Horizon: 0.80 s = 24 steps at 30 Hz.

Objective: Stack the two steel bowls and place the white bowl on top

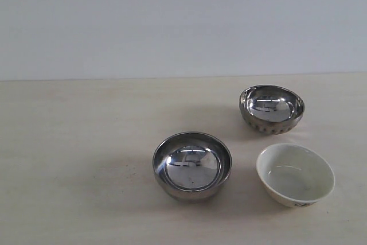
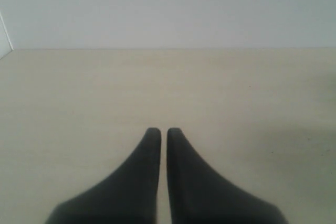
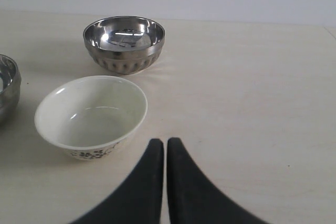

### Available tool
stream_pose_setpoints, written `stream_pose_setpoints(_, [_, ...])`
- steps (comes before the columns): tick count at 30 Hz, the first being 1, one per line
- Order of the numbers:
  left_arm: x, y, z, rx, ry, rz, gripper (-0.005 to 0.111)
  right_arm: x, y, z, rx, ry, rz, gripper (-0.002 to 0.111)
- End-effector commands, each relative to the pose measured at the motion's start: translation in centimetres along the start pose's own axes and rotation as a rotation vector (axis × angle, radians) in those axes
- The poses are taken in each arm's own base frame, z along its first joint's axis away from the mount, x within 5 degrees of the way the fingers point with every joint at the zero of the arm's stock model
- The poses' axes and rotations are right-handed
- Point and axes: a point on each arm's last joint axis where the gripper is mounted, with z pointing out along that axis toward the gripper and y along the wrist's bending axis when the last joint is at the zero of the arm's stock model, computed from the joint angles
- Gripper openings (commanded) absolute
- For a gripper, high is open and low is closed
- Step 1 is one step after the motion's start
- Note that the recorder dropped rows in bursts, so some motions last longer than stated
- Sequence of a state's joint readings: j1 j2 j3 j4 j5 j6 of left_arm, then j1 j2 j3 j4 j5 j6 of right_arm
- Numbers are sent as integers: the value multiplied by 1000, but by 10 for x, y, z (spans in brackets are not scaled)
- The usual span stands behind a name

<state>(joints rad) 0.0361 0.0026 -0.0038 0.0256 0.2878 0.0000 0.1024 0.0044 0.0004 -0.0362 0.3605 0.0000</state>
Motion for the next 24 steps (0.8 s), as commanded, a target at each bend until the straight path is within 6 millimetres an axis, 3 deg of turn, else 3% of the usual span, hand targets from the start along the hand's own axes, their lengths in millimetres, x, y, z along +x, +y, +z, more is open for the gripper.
stream_pose_setpoints(1, [1, 0, 0, -1, -1, -16, 4, -1, 0, 0, 3, -8, -6, 0])
stream_pose_setpoints(14, [1, 0, 0, -1, -1, -16, 4, -1, 0, 0, 2, -8, 3, 0])
stream_pose_setpoints(20, [1, 0, 0, -1, -1, -16, 4, -3, -5, -1, 55, -24, -233, 0])
stream_pose_setpoints(24, [1, 0, 0, -1, -1, -16, 4, -8, -4, -1, 58, -81, -245, 0])
